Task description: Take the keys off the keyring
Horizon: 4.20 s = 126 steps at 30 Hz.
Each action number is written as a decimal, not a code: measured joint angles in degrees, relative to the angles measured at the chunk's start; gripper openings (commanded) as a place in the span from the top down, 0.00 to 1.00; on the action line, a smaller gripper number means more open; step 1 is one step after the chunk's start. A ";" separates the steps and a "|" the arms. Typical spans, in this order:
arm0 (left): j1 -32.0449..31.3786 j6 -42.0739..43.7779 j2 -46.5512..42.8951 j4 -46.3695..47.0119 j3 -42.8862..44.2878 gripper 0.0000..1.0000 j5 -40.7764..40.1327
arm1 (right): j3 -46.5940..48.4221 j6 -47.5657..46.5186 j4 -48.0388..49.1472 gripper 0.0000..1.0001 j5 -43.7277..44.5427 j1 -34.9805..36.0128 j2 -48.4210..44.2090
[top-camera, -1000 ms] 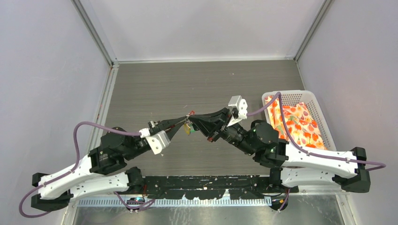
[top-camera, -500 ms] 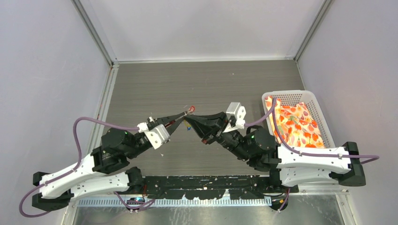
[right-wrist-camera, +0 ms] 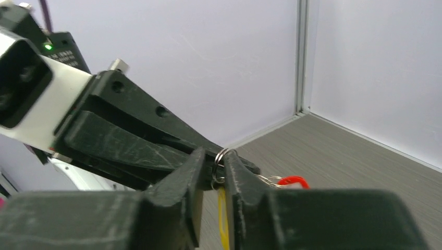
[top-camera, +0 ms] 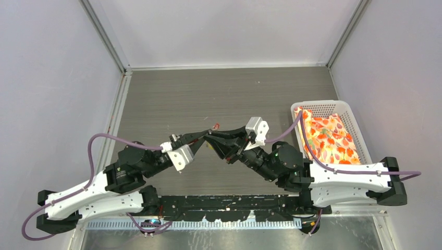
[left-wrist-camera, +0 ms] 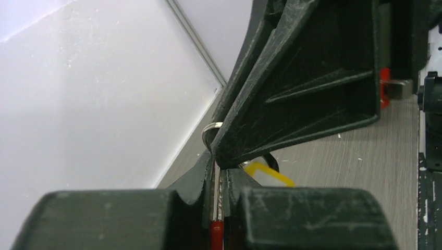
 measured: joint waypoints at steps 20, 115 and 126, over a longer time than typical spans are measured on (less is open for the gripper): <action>-0.15 10.82 -0.83 -6.75 5.07 1.00 0.48 | -1.38 7.58 -17.68 0.51 -4.59 0.20 -6.27; -0.46 18.93 9.05 -8.20 14.47 1.00 17.86 | -4.96 -10.12 -13.90 0.41 -13.92 0.31 -13.86; -0.79 18.88 9.49 -7.63 14.45 1.00 17.86 | -5.22 -7.91 -9.14 0.45 -13.38 0.31 -13.18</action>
